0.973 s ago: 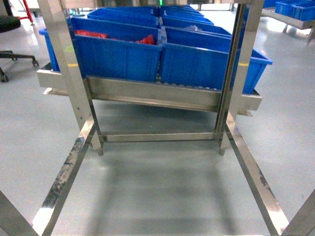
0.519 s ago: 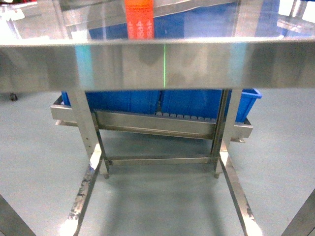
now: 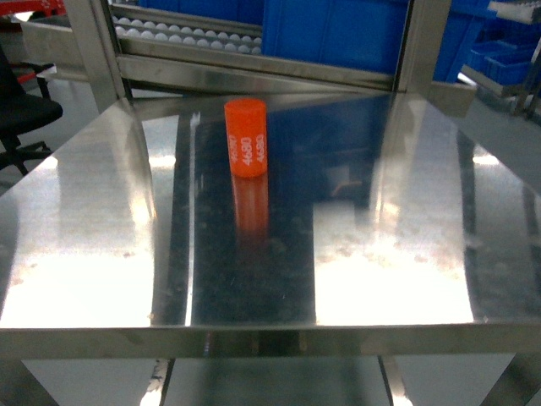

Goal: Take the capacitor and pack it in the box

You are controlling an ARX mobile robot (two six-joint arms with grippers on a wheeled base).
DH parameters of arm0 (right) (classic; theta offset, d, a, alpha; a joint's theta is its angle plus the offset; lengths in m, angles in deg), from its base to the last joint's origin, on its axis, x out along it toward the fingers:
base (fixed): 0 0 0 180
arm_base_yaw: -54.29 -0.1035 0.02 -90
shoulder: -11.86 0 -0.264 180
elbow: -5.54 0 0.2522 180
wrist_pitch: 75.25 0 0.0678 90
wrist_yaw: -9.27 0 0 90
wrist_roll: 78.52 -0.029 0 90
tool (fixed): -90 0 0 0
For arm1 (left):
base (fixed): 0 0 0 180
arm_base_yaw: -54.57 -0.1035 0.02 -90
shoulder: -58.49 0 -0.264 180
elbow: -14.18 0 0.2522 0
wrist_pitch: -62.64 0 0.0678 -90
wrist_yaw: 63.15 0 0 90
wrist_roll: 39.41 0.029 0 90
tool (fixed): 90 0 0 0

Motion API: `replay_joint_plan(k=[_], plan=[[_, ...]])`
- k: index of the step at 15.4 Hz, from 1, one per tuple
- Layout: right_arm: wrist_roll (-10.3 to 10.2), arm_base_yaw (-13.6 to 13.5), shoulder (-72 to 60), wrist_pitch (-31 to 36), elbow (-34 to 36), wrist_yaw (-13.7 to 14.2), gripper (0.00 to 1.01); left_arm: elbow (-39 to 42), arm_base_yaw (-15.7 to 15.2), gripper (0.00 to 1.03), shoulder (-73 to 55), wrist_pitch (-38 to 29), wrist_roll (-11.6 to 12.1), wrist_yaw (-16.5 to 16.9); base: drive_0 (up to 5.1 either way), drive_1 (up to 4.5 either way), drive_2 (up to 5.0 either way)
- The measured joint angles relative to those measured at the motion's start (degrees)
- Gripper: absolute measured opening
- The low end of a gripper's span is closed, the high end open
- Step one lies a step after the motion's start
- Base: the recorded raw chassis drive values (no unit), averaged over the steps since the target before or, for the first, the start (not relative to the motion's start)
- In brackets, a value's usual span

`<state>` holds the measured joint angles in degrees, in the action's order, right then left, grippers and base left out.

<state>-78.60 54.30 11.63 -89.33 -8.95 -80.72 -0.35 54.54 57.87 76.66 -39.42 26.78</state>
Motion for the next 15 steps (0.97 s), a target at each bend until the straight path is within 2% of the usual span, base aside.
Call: replay_joint_plan(k=[15], plan=[[-0.1, 0.0, 0.0, 0.0, 0.0, 0.0, 0.98, 0.0, 0.0, 0.98, 0.0, 0.0, 0.0, 0.1, 0.0, 0.00, 0.0]])
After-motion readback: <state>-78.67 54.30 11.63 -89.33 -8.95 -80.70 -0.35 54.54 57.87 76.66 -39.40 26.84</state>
